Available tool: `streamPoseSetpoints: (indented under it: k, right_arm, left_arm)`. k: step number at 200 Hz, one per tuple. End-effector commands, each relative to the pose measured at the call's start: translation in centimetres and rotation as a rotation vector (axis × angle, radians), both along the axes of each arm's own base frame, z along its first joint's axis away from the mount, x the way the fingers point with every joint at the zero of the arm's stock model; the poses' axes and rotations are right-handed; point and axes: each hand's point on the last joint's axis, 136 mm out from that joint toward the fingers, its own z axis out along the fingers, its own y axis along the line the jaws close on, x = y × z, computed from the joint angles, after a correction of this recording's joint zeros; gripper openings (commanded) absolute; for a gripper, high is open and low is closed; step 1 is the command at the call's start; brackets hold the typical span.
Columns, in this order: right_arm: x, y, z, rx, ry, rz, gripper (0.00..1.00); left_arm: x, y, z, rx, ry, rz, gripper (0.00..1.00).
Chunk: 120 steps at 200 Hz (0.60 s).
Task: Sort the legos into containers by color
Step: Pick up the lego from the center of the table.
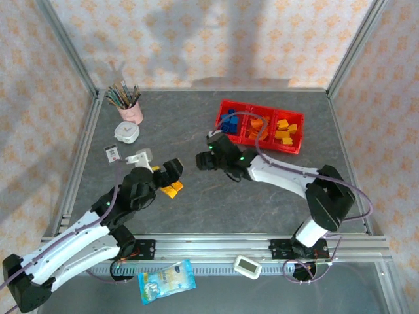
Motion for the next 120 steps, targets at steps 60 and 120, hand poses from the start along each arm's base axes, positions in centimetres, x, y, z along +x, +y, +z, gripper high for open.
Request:
streamPoseSetpoints:
  k: [60,120]
  right_arm:
    - [-4.1,8.0,-5.4,-0.104,0.020,0.218,0.79]
    - [-5.4,7.8,-8.3,-0.206,0.044,0.276,0.74]
  left_arm:
    - [-2.9,5.5,-2.4,0.030,0.073,0.172,0.99]
    - [-3.3,6.1,-2.4,0.040,0.080,0.190,0.99]
